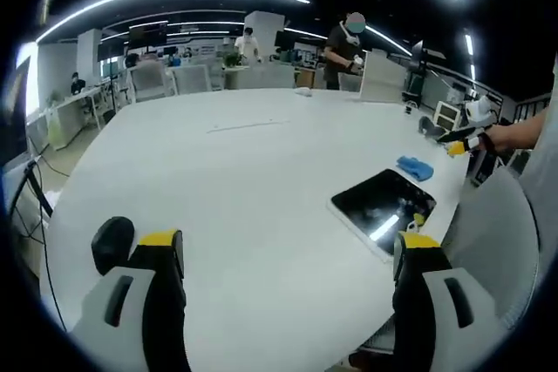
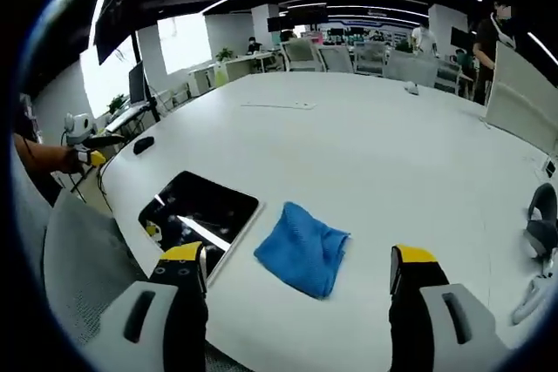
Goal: Wipe the mirror surface with the cleaning cloth until all visible marks leave the cleaned area.
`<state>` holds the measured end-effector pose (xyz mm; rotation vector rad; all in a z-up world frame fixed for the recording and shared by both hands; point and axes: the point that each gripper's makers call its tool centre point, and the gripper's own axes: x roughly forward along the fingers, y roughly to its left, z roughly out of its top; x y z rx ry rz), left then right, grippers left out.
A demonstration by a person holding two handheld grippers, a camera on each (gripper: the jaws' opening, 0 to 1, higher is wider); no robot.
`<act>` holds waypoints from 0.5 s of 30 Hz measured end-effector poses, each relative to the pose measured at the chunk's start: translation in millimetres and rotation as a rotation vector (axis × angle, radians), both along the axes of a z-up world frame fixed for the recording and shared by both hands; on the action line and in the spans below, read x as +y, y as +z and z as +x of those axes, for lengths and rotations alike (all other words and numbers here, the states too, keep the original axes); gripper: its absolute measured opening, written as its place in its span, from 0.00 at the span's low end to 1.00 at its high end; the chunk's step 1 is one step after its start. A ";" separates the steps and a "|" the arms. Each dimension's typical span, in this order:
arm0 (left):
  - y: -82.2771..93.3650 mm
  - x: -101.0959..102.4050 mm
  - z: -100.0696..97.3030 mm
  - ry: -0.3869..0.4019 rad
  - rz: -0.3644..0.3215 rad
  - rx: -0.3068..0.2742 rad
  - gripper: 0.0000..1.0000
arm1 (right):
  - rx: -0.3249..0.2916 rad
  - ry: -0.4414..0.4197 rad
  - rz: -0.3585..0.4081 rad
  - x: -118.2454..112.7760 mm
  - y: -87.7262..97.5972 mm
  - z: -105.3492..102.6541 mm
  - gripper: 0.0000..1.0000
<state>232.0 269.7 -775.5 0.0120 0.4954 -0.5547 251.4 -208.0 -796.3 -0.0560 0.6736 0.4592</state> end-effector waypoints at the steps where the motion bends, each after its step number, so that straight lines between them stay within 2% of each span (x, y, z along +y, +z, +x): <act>1: 3.2 -3.5 -0.9 -0.011 -0.004 -0.008 0.99 | -0.006 -0.003 -0.002 -0.7 -0.2 0.5 0.86; 7: 0.9 -4.4 3.3 -0.032 0.001 -0.014 0.99 | -0.004 -0.008 -0.012 -2.8 -8.3 -1.8 0.82; 9: 1.0 -5.5 3.0 -0.035 -0.001 -0.010 0.99 | 0.021 -0.020 0.002 -2.7 -9.8 -5.0 0.82; 13: 0.6 -6.1 4.9 -0.046 -0.003 -0.017 0.99 | 0.017 -0.024 -0.015 -3.9 -8.7 -7.2 0.83; 15: -1.2 -3.6 7.4 -0.051 0.018 -0.030 0.99 | 0.016 -0.034 -0.020 -6.6 -7.5 -6.8 0.83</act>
